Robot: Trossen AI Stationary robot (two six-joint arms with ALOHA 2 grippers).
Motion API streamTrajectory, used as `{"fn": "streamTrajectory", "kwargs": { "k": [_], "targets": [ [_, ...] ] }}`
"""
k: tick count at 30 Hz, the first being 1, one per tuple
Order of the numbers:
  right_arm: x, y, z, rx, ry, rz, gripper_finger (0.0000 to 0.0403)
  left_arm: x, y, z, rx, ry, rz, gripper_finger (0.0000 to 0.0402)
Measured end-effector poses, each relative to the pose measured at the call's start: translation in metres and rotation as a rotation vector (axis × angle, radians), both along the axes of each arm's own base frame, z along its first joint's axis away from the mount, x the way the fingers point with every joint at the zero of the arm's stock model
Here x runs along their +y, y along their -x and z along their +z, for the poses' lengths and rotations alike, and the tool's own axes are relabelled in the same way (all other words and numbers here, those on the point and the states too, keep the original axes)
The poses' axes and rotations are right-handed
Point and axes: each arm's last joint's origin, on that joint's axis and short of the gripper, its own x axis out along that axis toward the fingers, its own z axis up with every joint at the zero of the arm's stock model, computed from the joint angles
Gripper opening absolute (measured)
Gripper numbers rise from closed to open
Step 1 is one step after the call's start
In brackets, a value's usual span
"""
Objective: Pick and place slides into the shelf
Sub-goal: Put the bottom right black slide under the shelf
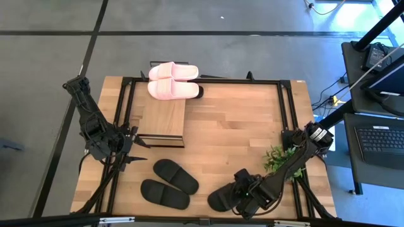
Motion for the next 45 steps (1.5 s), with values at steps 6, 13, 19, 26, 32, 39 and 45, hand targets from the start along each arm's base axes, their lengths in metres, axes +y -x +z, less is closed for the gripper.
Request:
{"fn": "streamTrajectory", "kwargs": {
  "k": [6, 13, 19, 26, 32, 39, 45],
  "targets": [
    [0.004, -0.002, -0.008, -0.032, -0.065, 0.020, 0.0252, 0.000, 0.000, 0.000, 0.000, 0.001, 0.000, 0.0217],
    [0.007, -0.005, -0.026, -0.123, -0.142, 0.084, 0.0229, 0.000, 0.000, 0.000, 0.001, 0.001, 0.000, 0.0217],
    [0.007, -0.005, -0.038, -0.165, -0.204, 0.106, 0.0176, 0.000, 0.000, 0.000, 0.001, -0.005, -0.005, 0.0217],
    [0.005, -0.004, -0.042, -0.187, -0.187, 0.124, 0.0083, 0.000, 0.000, 0.000, 0.001, -0.006, -0.006, 0.0217],
    [0.005, -0.005, -0.040, -0.236, -0.137, 0.131, 0.0016, 0.000, 0.000, 0.000, 0.001, -0.006, -0.006, 0.0217],
    [0.005, -0.009, -0.035, -0.285, -0.084, 0.111, 0.0021, 0.000, 0.000, 0.000, 0.001, -0.006, -0.007, 0.0217],
    [-0.005, -0.017, -0.021, -0.347, 0.038, 0.037, 0.0017, 0.000, 0.000, 0.000, 0.001, -0.006, -0.006, 0.0217]
  ]
}}
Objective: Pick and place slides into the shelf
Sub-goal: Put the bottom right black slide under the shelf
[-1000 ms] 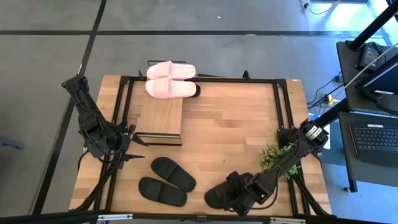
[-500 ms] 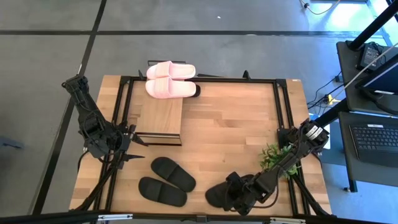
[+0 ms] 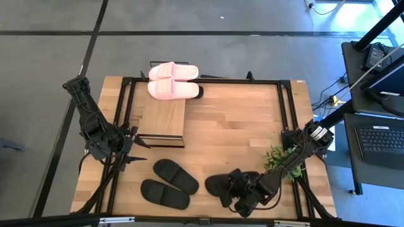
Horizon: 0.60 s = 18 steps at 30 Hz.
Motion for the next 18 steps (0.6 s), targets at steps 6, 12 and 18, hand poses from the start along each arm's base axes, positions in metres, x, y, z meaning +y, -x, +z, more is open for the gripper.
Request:
{"fn": "streamTrajectory", "kwargs": {
  "k": [6, 12, 18],
  "targets": [
    [-0.030, -0.015, 0.020, 0.036, 0.061, -0.094, 0.0017, 0.000, 0.000, 0.000, 0.000, 0.000, 0.000, 0.0217],
    [-0.080, -0.037, 0.036, 0.055, 0.119, -0.152, 0.0017, 0.000, 0.000, 0.000, 0.000, 0.000, 0.000, 0.0217],
    [-0.142, -0.054, 0.056, 0.117, 0.163, -0.070, 0.0017, 0.000, 0.000, 0.000, 0.000, 0.000, 0.000, 0.0217]
  ]
}}
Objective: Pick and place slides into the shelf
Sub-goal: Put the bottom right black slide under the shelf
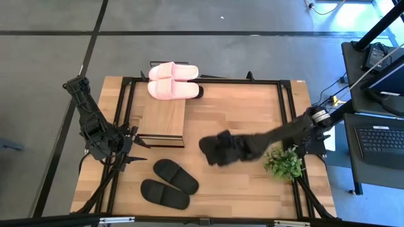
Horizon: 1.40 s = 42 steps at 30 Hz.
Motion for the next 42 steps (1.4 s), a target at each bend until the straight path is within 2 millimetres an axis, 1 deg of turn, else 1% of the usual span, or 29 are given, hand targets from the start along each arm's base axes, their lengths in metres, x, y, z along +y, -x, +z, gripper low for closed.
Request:
{"fn": "streamTrajectory", "kwargs": {
  "k": [5, 8, 11, 15, 17, 18, 21, 24, 30, 33, 37, 40, 42],
  "targets": [
    [-0.057, -0.006, 0.018, 0.010, -0.012, 0.061, 0.0017, 0.000, 0.000, 0.000, 0.000, 0.000, 0.000, 0.0217],
    [-0.089, -0.006, 0.018, -0.028, -0.011, 0.078, 0.0017, 0.000, 0.000, 0.000, 0.000, 0.000, 0.000, 0.0217],
    [-0.122, -0.002, 0.007, -0.129, -0.060, 0.102, 0.0017, 0.000, 0.000, 0.000, 0.000, 0.000, -0.001, 0.0217],
    [-0.166, 0.005, -0.020, -0.322, -0.119, 0.097, 0.0017, 0.000, 0.000, 0.000, 0.000, 0.000, 0.000, 0.0217],
    [-0.183, 0.010, -0.029, -0.382, -0.111, 0.079, 0.0017, 0.000, 0.000, 0.000, 0.000, 0.000, -0.001, 0.0217],
    [-0.190, 0.014, -0.035, -0.382, -0.108, 0.065, 0.0017, 0.000, 0.000, 0.000, 0.000, 0.000, -0.001, 0.0217],
    [-0.204, 0.025, -0.052, -0.329, -0.131, 0.001, 0.0017, 0.000, 0.000, 0.000, 0.000, 0.000, -0.001, 0.0217],
    [-0.211, 0.028, -0.054, -0.334, -0.124, -0.033, 0.0017, 0.000, 0.000, 0.000, -0.001, 0.000, -0.001, 0.0217],
    [-0.214, 0.025, -0.060, -0.359, -0.169, -0.099, 0.0018, 0.000, 0.000, 0.000, 0.000, 0.000, -0.001, 0.0217],
    [-0.216, 0.022, -0.069, -0.354, -0.177, -0.124, 0.0018, 0.000, 0.000, 0.000, 0.000, 0.000, -0.001, 0.0217],
    [-0.220, 0.014, -0.079, -0.398, -0.183, -0.141, 0.0018, 0.000, 0.000, 0.000, 0.000, 0.000, -0.001, 0.0217],
    [-0.224, 0.011, -0.090, -0.393, -0.183, -0.148, 0.0018, 0.000, 0.000, 0.000, 0.000, 0.000, -0.001, 0.0217],
    [-0.228, 0.009, -0.094, -0.395, -0.181, -0.154, 0.0018, 0.000, 0.000, 0.000, 0.000, 0.000, 0.000, 0.0217]
  ]
}}
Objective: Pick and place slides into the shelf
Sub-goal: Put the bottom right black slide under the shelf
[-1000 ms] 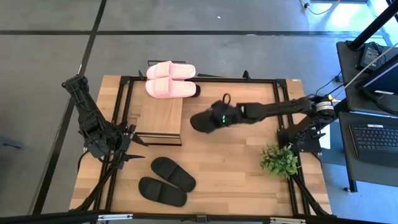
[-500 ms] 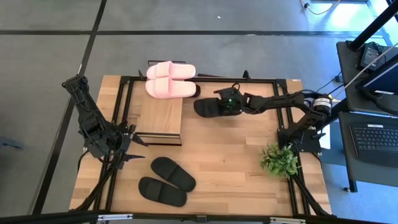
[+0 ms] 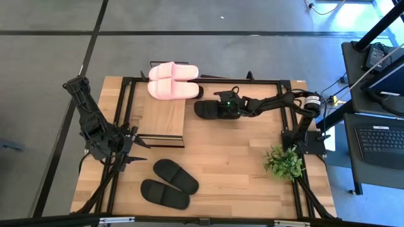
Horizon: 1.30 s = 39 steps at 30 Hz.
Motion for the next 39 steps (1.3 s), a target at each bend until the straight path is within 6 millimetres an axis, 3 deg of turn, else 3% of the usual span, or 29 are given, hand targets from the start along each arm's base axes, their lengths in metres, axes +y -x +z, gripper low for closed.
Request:
{"fn": "streamTrajectory", "kwargs": {
  "k": [9, 16, 39],
  "targets": [
    [-0.008, -0.018, 0.001, -0.009, 0.058, 0.014, 0.0027, 0.000, 0.000, 0.000, 0.000, 0.000, 0.000, 0.0217],
    [-0.014, -0.016, 0.001, 0.004, 0.065, -0.018, 0.0048, 0.000, 0.000, 0.000, 0.000, 0.000, 0.000, 0.0217],
    [-0.013, -0.015, -0.002, 0.041, 0.060, 0.022, 0.0051, 0.000, 0.000, 0.000, 0.000, 0.002, 0.001, 0.0217]
  ]
}}
